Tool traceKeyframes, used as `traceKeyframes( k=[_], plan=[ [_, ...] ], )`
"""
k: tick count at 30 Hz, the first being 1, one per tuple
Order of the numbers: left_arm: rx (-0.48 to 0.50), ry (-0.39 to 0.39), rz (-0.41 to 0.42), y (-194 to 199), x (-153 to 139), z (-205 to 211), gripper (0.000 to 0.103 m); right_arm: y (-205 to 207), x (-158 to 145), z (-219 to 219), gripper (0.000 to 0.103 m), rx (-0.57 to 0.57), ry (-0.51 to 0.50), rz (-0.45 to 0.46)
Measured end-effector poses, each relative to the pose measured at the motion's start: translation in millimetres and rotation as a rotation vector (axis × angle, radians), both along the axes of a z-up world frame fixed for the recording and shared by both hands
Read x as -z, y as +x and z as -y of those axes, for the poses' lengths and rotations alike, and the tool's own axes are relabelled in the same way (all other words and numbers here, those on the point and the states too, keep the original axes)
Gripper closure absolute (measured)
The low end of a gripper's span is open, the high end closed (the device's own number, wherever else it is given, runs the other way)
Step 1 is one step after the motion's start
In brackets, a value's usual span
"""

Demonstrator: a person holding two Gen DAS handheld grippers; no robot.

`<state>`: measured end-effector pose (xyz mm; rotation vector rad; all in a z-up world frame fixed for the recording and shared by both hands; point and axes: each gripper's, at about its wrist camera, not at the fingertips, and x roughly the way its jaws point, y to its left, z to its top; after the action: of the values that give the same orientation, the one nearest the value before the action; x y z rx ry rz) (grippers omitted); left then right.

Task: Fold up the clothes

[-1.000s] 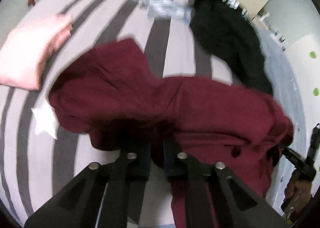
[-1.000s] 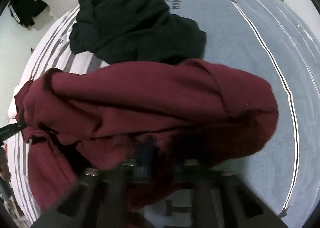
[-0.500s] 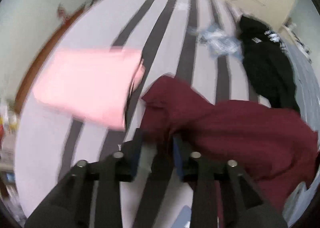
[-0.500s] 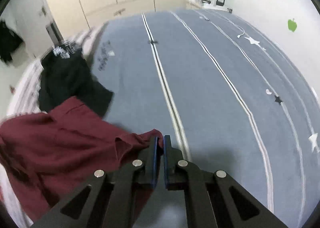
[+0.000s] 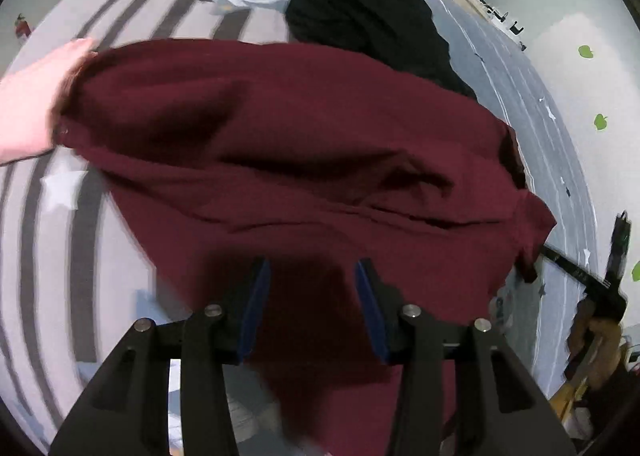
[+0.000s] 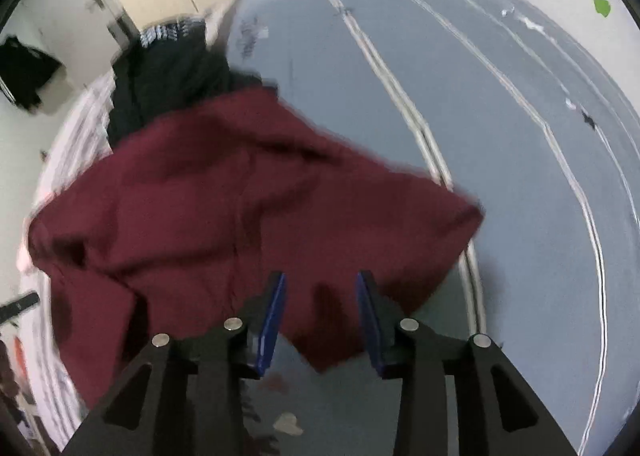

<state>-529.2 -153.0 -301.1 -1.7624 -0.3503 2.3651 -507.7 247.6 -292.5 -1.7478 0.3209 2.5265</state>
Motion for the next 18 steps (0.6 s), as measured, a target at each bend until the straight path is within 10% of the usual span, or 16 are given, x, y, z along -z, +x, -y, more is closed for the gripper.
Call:
traceKeyframes(
  k=[7,10,13,18],
  plan=[
    [0.025,-0.078,0.032,-25.2,46.2,-19.9,0.058,-11.8,44.6,-3.6,0.069,0.087,-0.015,0.078],
    [0.066,-0.163,-0.024,-20.6,53.1,-26.2,0.088,-13.6,46.0,6.3,0.067,0.058,0.049,0.044],
    [0.063,-0.155,-0.067,-12.6,49.4,-20.7,0.103,-11.2,43.4,13.5,0.1,0.015,0.062,-0.007],
    [-0.016,-0.138,-0.196,14.9,-6.5,19.7,0.103,-4.2,29.8,8.3,0.102,0.026,0.127,-0.066]
  ],
)
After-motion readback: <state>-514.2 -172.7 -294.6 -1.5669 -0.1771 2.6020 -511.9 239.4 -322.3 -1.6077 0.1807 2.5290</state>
